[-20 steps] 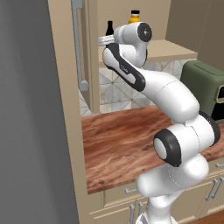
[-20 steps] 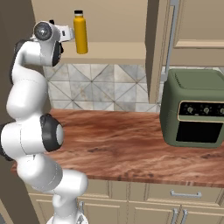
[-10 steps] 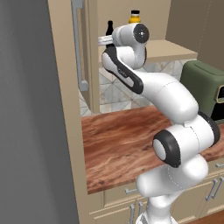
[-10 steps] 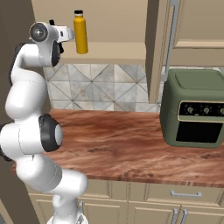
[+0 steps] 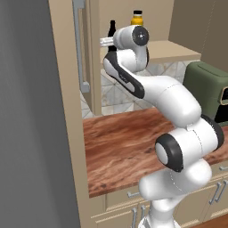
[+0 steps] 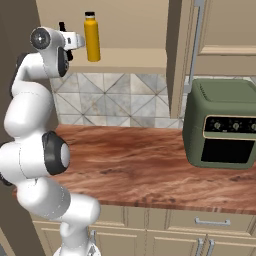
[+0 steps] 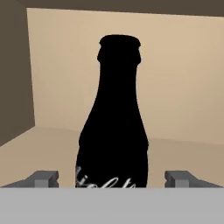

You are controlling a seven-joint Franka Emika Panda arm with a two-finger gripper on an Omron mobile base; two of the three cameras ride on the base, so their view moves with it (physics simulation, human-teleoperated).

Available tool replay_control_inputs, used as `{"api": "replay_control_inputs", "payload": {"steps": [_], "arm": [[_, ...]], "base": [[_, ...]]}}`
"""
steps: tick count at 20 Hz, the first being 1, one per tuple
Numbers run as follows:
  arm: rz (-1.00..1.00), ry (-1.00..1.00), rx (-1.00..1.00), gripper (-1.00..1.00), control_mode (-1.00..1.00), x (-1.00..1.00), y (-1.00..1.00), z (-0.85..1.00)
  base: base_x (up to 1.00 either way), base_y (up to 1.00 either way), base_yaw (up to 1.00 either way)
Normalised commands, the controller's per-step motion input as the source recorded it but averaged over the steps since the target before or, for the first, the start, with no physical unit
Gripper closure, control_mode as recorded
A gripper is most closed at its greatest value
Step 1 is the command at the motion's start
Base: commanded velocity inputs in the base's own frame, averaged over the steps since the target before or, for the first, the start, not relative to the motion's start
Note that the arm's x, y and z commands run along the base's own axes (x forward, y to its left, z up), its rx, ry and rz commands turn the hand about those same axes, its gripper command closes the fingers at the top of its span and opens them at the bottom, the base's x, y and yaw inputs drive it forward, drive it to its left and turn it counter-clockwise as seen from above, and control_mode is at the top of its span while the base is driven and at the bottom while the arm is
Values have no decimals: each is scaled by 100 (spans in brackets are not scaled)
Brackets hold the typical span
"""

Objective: Pick the water bottle, bottled drink from the counter and place them in the open cabinet.

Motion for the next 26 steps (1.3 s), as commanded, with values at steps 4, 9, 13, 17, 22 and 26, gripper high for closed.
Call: {"api": "replay_control_inputs", "payload": {"steps": [4,9,13,17,22,26], "arm": [[-6,0,3,-100,-100,0,-1,-2],[-6,0,5,-100,-100,-2,0,0],[-6,0,6,-100,-100,-12,0,0],[-5,0,7,-100,-100,-20,0,0],[-1,-3,9,-100,-100,-26,-5,1],[0,-4,9,-100,-100,-30,-6,2]], "base": [[0,0,0],[0,0,0],[0,0,0],[0,0,0],[0,0,0],[0,0,0]]}}
